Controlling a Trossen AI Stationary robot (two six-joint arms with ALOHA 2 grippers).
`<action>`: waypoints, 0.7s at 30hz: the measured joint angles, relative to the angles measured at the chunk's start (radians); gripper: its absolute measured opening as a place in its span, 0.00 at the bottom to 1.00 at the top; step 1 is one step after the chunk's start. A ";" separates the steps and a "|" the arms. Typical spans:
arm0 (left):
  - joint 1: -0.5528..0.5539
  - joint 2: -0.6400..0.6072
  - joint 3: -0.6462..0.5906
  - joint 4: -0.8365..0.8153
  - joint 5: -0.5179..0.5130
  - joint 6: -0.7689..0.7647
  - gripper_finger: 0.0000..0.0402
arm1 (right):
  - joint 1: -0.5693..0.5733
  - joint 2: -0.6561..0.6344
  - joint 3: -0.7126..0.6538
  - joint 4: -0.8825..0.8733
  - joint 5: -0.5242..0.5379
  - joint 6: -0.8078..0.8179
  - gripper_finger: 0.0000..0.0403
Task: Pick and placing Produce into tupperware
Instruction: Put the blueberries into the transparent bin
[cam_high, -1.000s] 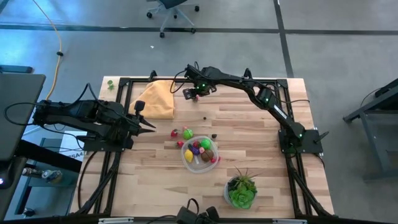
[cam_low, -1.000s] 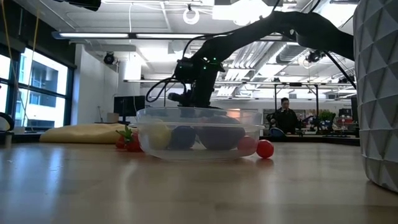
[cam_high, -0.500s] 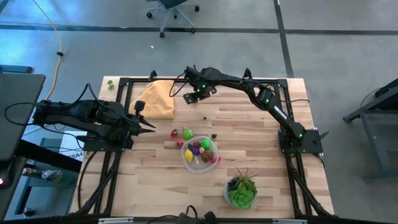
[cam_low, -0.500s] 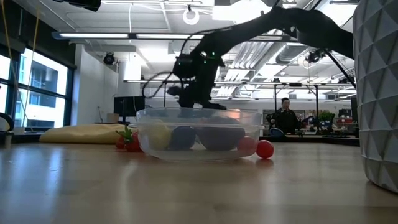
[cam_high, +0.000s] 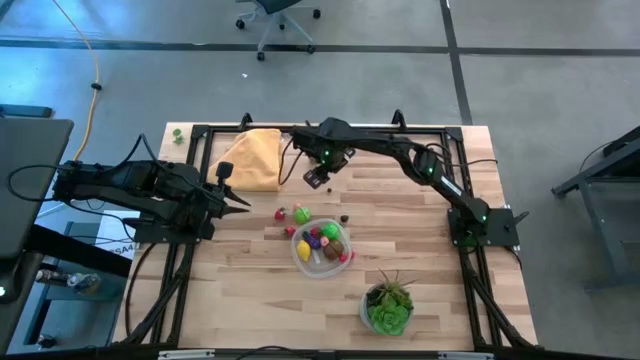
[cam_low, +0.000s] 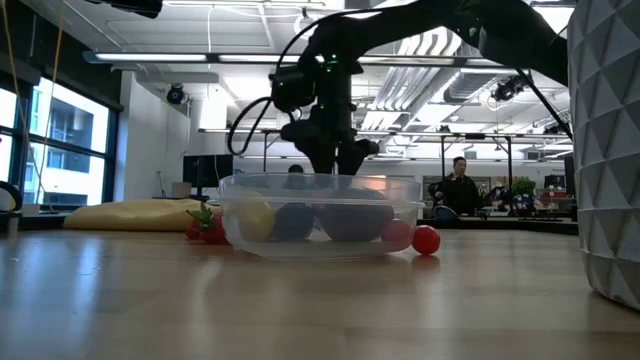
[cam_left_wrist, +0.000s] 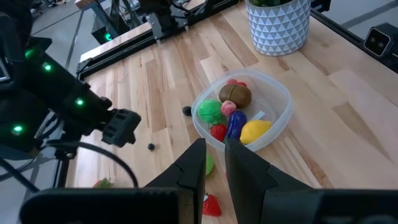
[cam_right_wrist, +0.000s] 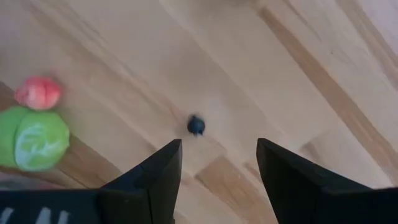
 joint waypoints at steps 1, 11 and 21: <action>0.000 0.000 0.000 0.000 0.000 0.000 0.13 | 0.004 0.000 0.000 0.002 0.008 -0.006 0.49; 0.000 0.000 0.000 0.000 0.000 0.000 0.13 | 0.038 0.000 -0.048 0.043 0.032 0.009 0.49; 0.000 0.000 0.000 0.000 0.000 0.000 0.13 | 0.077 -0.020 -0.061 0.057 0.063 0.021 0.49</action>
